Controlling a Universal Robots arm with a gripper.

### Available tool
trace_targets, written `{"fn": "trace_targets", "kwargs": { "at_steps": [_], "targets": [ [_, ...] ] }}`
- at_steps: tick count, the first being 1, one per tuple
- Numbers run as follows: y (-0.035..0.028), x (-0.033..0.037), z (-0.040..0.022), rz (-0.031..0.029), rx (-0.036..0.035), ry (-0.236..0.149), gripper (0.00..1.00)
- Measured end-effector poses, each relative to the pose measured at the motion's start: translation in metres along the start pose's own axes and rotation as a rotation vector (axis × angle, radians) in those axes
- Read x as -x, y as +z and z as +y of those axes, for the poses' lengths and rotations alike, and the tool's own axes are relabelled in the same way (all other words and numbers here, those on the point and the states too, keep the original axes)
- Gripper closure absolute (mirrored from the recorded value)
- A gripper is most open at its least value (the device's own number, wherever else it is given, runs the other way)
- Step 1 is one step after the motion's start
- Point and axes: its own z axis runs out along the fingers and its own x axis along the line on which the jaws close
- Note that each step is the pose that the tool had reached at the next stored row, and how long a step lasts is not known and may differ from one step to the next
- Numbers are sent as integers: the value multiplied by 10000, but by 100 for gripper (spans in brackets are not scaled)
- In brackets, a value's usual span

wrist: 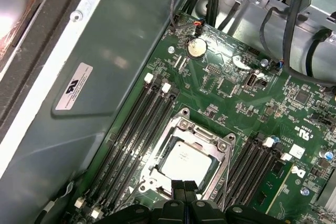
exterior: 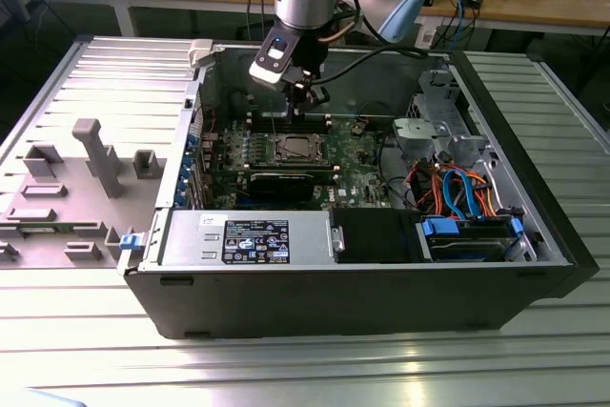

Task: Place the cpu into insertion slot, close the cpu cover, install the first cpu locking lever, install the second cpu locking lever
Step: 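Install the first cpu locking lever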

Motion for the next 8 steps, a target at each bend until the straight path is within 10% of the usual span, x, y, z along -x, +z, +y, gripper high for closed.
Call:
{"fn": "trace_targets", "kwargs": {
  "at_steps": [8],
  "targets": [
    [0, 0, 0, 7, -19, -546, 89]
  ]
}}
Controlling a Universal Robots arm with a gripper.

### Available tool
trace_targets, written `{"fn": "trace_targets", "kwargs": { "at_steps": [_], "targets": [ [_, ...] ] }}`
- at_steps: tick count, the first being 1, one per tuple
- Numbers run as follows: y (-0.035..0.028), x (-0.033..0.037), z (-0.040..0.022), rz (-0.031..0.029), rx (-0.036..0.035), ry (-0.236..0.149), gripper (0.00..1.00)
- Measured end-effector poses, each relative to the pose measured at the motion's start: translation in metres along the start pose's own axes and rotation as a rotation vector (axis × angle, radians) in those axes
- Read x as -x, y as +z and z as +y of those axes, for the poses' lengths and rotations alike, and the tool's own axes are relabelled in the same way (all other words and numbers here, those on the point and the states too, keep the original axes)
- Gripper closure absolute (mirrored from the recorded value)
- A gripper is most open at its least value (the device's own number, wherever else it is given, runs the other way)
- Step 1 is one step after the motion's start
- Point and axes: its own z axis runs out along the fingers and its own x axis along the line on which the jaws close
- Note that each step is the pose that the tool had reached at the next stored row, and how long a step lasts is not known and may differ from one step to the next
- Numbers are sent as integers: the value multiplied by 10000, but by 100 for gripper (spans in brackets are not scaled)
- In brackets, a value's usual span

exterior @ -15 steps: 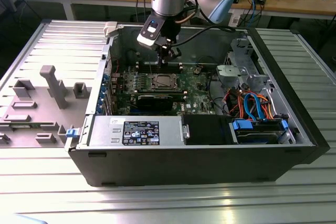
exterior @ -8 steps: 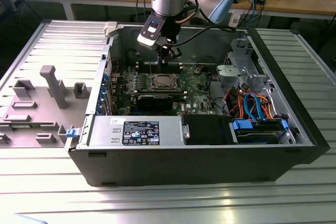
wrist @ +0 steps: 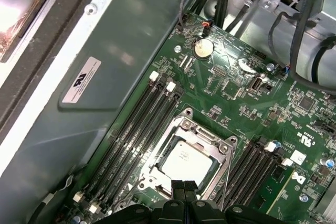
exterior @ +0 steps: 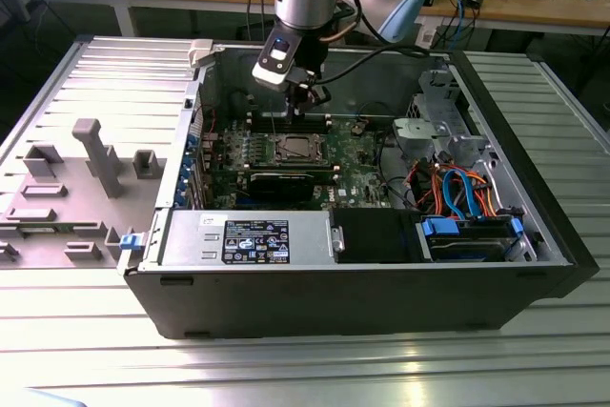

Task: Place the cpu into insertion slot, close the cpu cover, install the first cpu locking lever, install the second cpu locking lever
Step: 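Install the first cpu locking lever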

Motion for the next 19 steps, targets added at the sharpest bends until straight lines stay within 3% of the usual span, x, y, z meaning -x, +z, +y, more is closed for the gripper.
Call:
{"fn": "trace_targets", "kwargs": {
  "at_steps": [9, 19],
  "targets": [
    [0, 0, 0, 9, -22, -623, 89],
    [0, -1, -1, 29, -74, -2083, 89]
  ]
}}
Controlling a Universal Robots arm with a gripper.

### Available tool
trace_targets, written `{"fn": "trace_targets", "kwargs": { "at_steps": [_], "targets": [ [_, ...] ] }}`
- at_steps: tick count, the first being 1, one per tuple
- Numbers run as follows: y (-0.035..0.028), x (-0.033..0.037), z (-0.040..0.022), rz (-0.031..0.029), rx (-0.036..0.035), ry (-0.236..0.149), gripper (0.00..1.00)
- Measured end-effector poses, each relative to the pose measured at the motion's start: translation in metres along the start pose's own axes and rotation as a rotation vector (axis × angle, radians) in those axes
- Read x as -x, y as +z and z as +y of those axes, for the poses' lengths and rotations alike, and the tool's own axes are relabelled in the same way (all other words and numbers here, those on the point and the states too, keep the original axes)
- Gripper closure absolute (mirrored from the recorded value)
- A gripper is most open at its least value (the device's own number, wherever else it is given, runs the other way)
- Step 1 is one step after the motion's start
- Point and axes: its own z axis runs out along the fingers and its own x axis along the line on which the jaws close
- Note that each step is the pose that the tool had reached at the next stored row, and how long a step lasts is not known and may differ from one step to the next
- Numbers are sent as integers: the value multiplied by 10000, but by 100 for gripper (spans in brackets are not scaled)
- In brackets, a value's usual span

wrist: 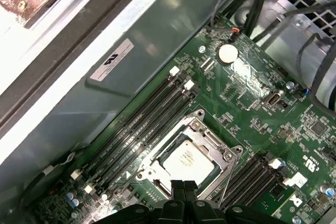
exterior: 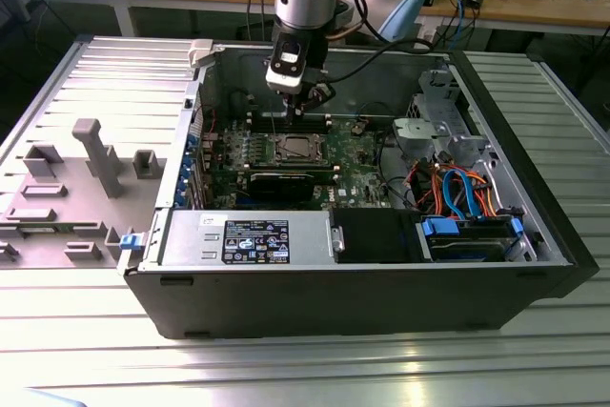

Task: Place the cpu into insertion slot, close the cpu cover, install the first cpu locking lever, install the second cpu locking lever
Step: 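Install the first cpu locking lever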

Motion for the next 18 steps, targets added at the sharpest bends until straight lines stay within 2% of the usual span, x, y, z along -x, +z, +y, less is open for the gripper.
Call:
{"fn": "trace_targets", "kwargs": {
  "at_steps": [2, 11, 12, 13, 18],
  "targets": [
    [0, 0, 0, 2, -5, -149, 89],
    [0, -1, -1, 2, -7, -199, 89],
    [0, -1, -1, 3, -11, -277, 89],
    [0, -2, -2, 7, -22, -589, 89],
    [1, -2, -2, 18, -50, -1387, 89]
  ]
}}
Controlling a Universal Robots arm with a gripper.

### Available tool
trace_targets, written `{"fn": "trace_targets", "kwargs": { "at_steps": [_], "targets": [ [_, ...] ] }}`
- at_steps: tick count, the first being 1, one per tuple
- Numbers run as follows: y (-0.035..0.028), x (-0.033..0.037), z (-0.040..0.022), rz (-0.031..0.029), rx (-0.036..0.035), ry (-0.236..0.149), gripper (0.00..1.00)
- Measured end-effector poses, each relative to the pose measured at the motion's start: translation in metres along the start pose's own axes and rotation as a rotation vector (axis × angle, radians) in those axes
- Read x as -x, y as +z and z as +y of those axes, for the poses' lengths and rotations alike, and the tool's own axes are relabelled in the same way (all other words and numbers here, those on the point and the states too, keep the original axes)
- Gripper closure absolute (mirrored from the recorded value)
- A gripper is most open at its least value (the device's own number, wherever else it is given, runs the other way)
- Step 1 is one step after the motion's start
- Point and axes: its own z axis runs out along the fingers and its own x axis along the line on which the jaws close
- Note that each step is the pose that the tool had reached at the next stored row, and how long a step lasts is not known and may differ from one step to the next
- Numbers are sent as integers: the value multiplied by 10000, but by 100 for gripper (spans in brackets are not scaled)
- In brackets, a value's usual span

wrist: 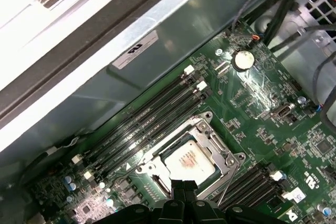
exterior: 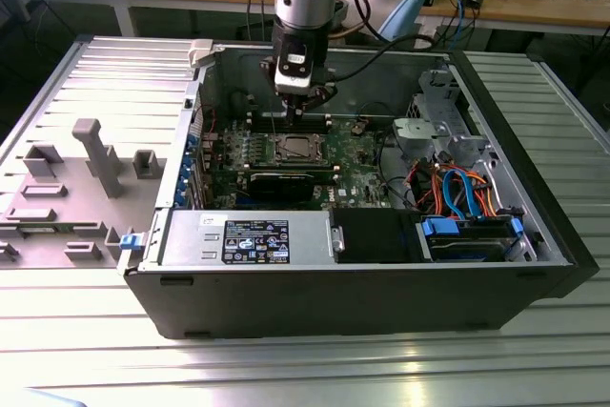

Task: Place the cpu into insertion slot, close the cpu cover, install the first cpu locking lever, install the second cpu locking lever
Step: 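Install the first cpu locking lever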

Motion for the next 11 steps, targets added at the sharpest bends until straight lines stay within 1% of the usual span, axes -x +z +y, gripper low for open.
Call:
{"fn": "trace_targets", "kwargs": {
  "at_steps": [6, 8, 11],
  "targets": [
    [0, 0, 0, 1, -19, -697, 89],
    [0, 1, 0, -8, -14, -785, 89],
    [0, 0, 0, -9, -15, -786, 89]
  ]
}}
